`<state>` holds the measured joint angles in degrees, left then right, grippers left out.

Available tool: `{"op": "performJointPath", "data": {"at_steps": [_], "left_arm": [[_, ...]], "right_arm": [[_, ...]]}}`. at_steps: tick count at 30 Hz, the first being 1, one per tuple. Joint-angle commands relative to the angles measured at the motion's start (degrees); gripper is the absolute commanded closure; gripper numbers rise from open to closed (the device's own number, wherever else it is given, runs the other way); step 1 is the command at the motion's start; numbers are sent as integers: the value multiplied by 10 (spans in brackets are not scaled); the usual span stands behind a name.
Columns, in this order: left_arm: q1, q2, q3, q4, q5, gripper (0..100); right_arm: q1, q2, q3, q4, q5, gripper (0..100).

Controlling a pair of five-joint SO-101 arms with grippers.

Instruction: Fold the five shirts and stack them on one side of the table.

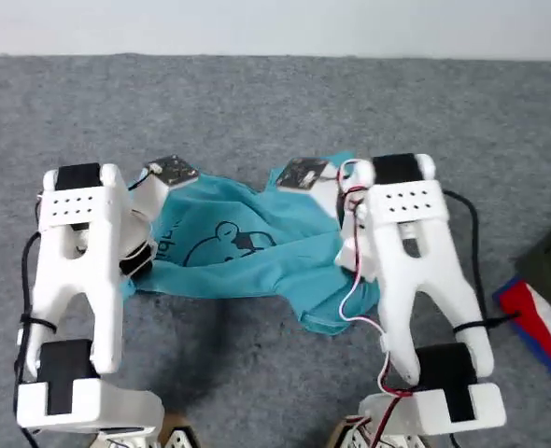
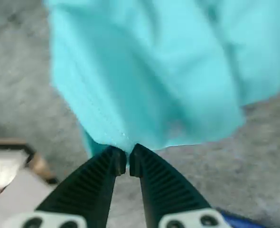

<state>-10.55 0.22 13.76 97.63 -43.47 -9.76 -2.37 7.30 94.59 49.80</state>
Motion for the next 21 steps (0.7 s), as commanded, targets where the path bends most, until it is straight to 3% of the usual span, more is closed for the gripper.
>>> {"op": "performJointPath", "data": {"at_steps": [1, 7, 14, 21], "left_arm": [[6, -24, -17, -66, 16, 988], [6, -24, -35, -177, 91, 988], [7, 4, -107, -283, 162, 987], [6, 156, -248, -263, 215, 983]], "right_arm": [[22, -14, -4, -69, -25, 988], [33, -14, -2, -164, -76, 988], [54, -13, -2, -291, -79, 988], [92, 62, -22, -380, -86, 969]]}}
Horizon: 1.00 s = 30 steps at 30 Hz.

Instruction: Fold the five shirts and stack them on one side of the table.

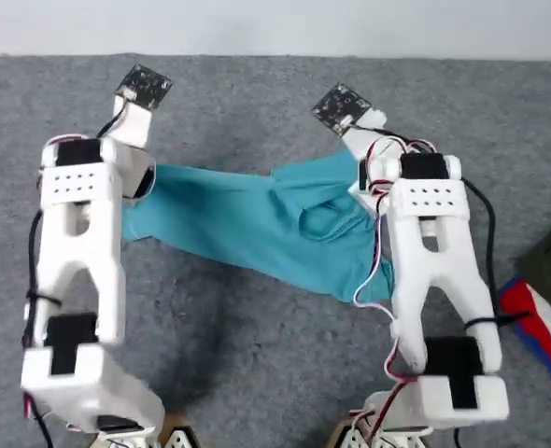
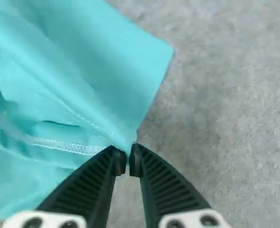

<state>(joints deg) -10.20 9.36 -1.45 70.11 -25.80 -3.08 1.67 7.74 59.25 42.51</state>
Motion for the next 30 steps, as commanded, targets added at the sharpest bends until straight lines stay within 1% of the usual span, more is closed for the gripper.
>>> {"op": "performJointPath", "data": {"at_steps": [1, 4, 6, 8, 11, 14, 16, 19, 20, 23, 25, 30], "left_arm": [[3, 87, -124, 25, 49, 976], [3, 146, -215, 71, 89, 911], [1, 181, -279, 98, 119, 877], [1, 215, -343, 120, 135, 865], [2, 261, -433, 164, 138, 865], [0, 302, -507, 244, 137, 867], [-2, 327, -540, 308, 134, 867], [-21, 330, -531, 307, 120, 867], [-30, 326, -527, 307, 119, 867], [-47, 299, -485, 307, 118, 867], [-62, 271, -439, 307, 117, 867], [-94, 181, -276, 307, 116, 867]], "right_arm": [[33, 41, -42, -27, -28, 939], [58, 94, -107, -25, -105, 816], [67, 127, -159, -11, -135, 768], [68, 161, -213, 19, -136, 770], [66, 210, -281, 77, -136, 772], [63, 241, -327, 176, -134, 772], [53, 252, -335, 243, -90, 772], [32, 258, -335, 327, 25, 772], [24, 256, -338, 349, 48, 772], [0, 240, -338, 383, 54, 772], [-20, 233, -338, 387, 54, 772], [-52, 255, -338, 329, 55, 769]]}}
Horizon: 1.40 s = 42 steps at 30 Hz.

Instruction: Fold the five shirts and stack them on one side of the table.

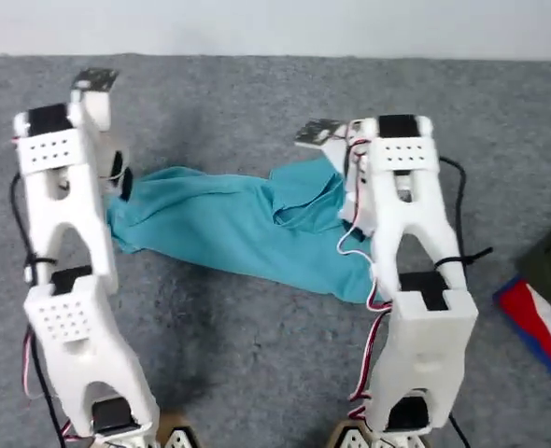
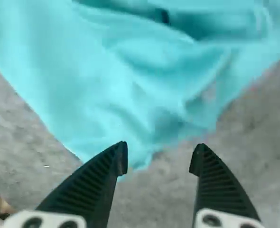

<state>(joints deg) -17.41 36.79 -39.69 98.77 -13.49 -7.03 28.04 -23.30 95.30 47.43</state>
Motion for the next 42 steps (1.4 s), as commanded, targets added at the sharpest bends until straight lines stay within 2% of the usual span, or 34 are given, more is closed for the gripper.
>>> {"op": "performJointPath", "data": {"at_steps": [1, 8, 10, 13, 18, 23, 29, 32, 37, 42], "left_arm": [[-29, -113, 145, 20, -8, 867], [-70, -249, 342, 20, -9, 867], [-80, -283, 385, 20, -20, 867], [-94, -327, 451, 19, -47, 867], [-130, -384, 540, 18, -84, 867], [-177, -425, 604, 7, -126, 867], [-212, -466, 686, 7, -190, 902], [-212, -490, 720, 7, -221, 912], [-209, -541, 755, 7, -228, 913], [-209, -585, 768, -2, -245, 913]], "right_arm": [[-15, 0, -27, -47, 6, 769], [-12, 71, -28, -109, 9, 779], [-14, 86, -28, -131, 9, 831], [-14, 96, -28, -167, 7, 987], [-9, 95, -40, -180, 9, 990], [26, 100, -99, -182, -3, 990], [74, 100, -146, -218, -115, 990], [85, 117, -147, -219, -148, 945], [86, 168, -150, -179, -151, 740], [89, 166, -189, -147, -153, 709]]}}
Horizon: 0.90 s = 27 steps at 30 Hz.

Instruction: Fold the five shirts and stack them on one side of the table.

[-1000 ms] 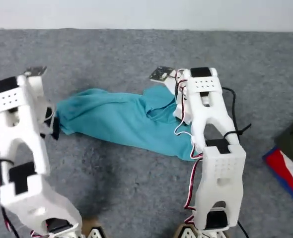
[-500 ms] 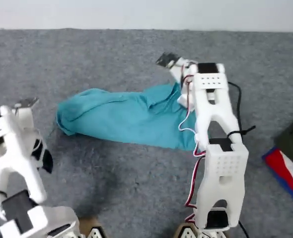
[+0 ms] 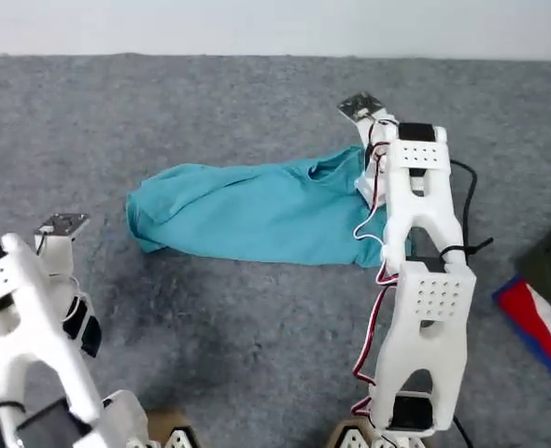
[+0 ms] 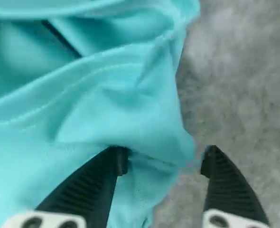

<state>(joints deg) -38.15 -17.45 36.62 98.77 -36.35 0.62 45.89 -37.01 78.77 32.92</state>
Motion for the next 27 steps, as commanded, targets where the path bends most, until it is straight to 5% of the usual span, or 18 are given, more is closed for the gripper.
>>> {"op": "performJointPath", "data": {"at_steps": [1, 5, 10, 19, 27], "left_arm": [[-2, -50, 5, -4, -18, 913], [-1, -63, 5, -50, -17, 913], [18, -25, 5, -137, 23, 910], [178, 113, -11, -150, 180, 913], [203, 123, -7, -154, 194, 913]], "right_arm": [[18, -17, -70, 23, -16, 709], [47, -27, -149, 64, -98, 708], [50, -18, -165, 198, -105, 709], [68, -36, -155, 242, 10, 710], [73, -70, 17, 242, 12, 711]]}}
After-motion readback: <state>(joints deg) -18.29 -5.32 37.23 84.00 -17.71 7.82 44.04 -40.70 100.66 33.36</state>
